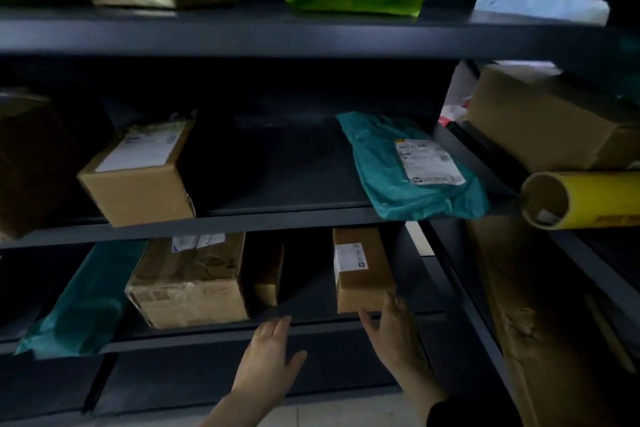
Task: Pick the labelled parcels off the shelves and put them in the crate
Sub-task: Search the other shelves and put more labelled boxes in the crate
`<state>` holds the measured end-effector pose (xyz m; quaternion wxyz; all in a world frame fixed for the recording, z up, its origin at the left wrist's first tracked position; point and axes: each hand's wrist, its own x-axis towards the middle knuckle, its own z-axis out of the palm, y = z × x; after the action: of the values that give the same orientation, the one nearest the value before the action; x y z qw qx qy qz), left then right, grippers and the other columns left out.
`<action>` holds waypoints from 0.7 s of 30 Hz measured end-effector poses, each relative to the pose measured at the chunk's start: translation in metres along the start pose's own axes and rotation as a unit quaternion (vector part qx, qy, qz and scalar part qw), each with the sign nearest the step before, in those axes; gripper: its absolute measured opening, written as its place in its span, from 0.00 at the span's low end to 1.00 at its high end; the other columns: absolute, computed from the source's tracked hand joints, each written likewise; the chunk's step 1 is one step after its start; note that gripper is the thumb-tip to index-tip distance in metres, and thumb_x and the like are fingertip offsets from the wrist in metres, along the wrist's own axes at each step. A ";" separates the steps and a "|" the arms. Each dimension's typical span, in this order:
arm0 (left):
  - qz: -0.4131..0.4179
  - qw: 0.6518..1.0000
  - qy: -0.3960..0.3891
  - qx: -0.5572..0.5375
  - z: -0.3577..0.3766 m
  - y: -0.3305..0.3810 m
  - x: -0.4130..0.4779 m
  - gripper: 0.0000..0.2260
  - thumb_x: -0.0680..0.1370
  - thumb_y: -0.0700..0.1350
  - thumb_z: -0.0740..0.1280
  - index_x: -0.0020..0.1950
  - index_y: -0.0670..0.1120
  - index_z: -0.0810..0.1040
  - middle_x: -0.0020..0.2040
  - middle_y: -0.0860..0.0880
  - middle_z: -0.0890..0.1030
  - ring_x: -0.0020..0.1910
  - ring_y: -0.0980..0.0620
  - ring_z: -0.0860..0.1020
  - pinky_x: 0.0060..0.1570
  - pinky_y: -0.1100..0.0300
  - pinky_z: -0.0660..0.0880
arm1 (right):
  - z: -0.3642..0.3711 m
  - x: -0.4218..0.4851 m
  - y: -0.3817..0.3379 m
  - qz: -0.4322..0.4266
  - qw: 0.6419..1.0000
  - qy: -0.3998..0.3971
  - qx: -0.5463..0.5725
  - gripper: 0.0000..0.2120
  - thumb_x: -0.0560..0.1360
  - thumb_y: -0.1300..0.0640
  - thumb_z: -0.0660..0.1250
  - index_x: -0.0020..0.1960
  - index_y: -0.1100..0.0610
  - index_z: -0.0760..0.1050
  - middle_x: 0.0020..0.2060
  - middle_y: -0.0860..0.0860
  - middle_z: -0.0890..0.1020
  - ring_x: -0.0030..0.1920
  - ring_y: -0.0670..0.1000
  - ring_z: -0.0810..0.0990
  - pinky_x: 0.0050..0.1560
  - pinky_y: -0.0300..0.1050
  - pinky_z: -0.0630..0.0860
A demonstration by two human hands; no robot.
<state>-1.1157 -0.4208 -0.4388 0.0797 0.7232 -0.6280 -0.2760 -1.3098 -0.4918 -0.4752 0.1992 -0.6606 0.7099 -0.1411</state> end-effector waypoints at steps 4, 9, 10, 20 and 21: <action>0.014 0.999 0.037 -0.002 0.028 -0.017 0.027 0.29 0.79 0.54 0.60 0.77 0.49 0.53 0.75 0.51 0.59 0.75 0.53 0.56 0.72 0.60 0.59 | 0.029 0.041 -0.002 -0.015 0.999 0.033 -0.035 0.36 0.74 0.39 0.60 0.74 0.59 0.56 0.71 0.58 0.62 0.71 0.57 0.61 0.68 0.51 0.67; 0.029 0.997 0.076 0.007 0.058 -0.041 0.058 0.29 0.79 0.54 0.60 0.77 0.49 0.52 0.76 0.51 0.57 0.75 0.53 0.55 0.73 0.62 0.57 | 0.053 0.082 -0.005 -0.027 0.987 0.064 -0.148 0.41 0.71 0.30 0.54 0.73 0.57 0.57 0.71 0.58 0.63 0.69 0.57 0.62 0.69 0.52 0.62; 0.027 0.996 0.086 0.010 0.063 -0.047 0.065 0.29 0.79 0.54 0.60 0.77 0.49 0.52 0.76 0.51 0.57 0.75 0.53 0.55 0.73 0.61 0.57 | 0.058 0.087 -0.006 -0.019 0.983 0.064 -0.169 0.44 0.70 0.28 0.53 0.74 0.57 0.55 0.72 0.59 0.60 0.71 0.58 0.61 0.70 0.55 0.60; 0.054 0.986 0.159 -0.018 0.099 -0.061 0.109 0.29 0.78 0.52 0.62 0.77 0.49 0.55 0.75 0.50 0.59 0.75 0.52 0.56 0.72 0.62 0.58 | 0.069 0.106 0.008 -0.008 0.993 0.115 -0.021 0.40 0.66 0.29 0.57 0.70 0.53 0.63 0.68 0.57 0.68 0.68 0.59 0.64 0.65 0.60 0.64; 0.057 0.984 0.167 -0.020 0.100 -0.060 0.112 0.29 0.78 0.52 0.62 0.76 0.49 0.55 0.75 0.51 0.59 0.75 0.52 0.56 0.72 0.62 0.58 | 0.068 0.108 0.011 -0.003 0.992 0.106 0.072 0.41 0.65 0.28 0.56 0.69 0.54 0.66 0.66 0.57 0.71 0.67 0.59 0.67 0.65 0.60 0.66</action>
<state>-1.1066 -0.4928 -0.5837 0.2128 0.7207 -0.6404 -0.1590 -1.2929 -0.5938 -0.5502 0.1692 -0.6278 0.7134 -0.2613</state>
